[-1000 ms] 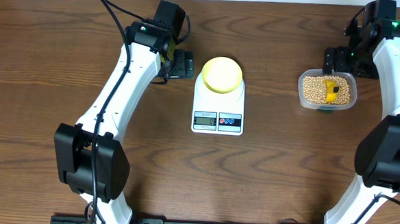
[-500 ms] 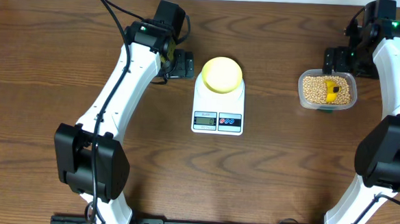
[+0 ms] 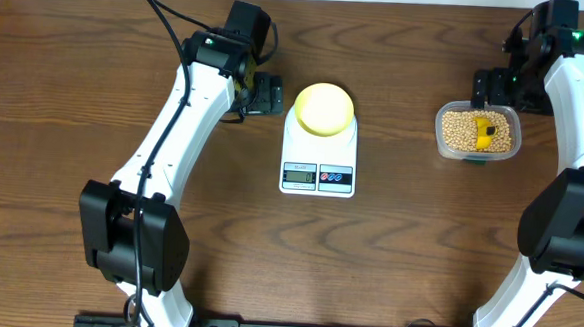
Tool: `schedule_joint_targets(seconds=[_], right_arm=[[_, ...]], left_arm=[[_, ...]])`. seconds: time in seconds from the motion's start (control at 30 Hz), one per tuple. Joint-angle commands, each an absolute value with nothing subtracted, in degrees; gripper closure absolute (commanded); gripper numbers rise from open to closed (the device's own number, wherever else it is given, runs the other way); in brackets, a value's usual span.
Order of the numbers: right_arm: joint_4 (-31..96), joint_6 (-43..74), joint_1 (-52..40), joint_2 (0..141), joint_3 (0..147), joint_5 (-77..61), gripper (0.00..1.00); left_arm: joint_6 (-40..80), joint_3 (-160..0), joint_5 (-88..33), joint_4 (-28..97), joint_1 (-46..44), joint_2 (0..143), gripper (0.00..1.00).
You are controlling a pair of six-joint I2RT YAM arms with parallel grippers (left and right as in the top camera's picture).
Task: Scoop item into bowl and weigh 50g on scale
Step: 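Move the left gripper back to the left of the scale, then bring the left gripper back down toward the scale's button panel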
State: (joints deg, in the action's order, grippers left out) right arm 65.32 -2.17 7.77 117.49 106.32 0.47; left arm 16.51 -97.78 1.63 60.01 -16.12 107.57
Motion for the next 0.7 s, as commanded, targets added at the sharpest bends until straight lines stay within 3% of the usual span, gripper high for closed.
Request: schedule_joint_targets(seconds=[0.0,0.33,0.67], right_arm=[[65.3,-2.4,7.8,117.8,107.1,1.0,0.01],[65.3,-2.4,7.8,117.8,107.1,1.0,0.01],[65.3,-2.4,7.8,117.8,107.1,1.0,0.01]], left_arm=[[16.9,-98.6,-1.3,61.8,-15.9,107.4,0.02],[21.0,-98.6,-5.6,63.4,-15.9,107.4,0.02],[7.3,-98.6,-18.1,64.1,-16.1,103.5,0.02]])
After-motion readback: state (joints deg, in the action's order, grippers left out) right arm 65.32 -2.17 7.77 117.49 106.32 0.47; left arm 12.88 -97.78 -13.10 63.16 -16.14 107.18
